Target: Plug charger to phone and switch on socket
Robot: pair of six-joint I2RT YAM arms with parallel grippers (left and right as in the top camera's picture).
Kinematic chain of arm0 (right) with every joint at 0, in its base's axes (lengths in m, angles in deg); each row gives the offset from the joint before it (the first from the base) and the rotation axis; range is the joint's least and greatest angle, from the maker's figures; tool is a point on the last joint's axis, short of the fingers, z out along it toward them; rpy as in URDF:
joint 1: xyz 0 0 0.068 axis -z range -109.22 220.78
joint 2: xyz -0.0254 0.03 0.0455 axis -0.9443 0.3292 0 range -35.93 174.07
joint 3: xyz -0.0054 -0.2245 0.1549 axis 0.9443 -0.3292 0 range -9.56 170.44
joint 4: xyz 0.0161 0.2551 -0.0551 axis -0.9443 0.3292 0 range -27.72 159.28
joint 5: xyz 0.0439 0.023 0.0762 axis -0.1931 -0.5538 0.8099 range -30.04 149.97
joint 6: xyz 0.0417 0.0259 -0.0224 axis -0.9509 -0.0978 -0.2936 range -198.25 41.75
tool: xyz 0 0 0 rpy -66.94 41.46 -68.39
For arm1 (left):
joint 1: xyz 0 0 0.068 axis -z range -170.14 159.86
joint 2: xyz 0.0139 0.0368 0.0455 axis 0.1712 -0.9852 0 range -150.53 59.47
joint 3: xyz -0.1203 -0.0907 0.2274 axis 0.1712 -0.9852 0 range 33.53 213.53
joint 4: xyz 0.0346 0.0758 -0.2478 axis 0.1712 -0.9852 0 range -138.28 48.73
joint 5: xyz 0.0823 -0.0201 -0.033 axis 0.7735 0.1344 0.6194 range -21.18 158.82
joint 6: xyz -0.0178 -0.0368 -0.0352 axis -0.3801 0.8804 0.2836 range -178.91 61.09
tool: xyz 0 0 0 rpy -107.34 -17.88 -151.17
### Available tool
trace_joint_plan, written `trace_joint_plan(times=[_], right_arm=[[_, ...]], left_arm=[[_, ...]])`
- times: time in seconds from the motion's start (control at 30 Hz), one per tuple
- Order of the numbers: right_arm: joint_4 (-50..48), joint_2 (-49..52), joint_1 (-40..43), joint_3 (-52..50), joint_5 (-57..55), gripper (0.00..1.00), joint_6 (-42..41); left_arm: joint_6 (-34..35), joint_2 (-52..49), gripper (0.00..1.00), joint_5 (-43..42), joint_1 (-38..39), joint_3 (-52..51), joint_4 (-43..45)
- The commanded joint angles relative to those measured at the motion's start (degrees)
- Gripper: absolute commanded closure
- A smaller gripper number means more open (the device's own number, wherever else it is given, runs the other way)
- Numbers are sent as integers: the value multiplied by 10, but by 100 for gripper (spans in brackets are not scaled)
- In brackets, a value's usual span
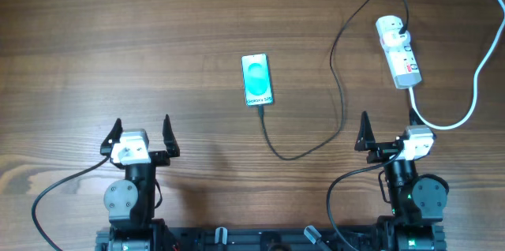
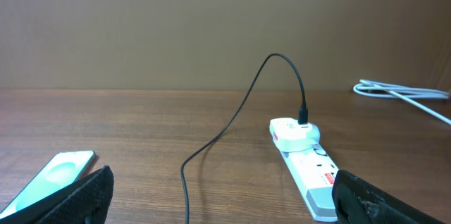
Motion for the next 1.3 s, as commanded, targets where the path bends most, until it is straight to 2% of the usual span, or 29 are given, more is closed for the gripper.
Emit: trace_joint_plan(times=[0.0, 0.17, 0.27, 0.47, 1.27], right_arm=[[-1, -6, -3, 0, -6, 0, 7], [-1, -6, -3, 0, -6, 0, 7], [-1, -6, -3, 0, -6, 1, 7], [-1, -6, -3, 0, -6, 0, 7], [-1, -6, -3, 0, -6, 0, 7]], left_arm=[[15, 6, 0, 10, -5, -3, -2], [18, 6, 0, 11, -5, -3, -2], [57, 6, 0, 23, -5, -3, 0], [10, 6, 0, 8, -5, -3, -2], [-4, 6, 0, -1, -5, -3, -2]])
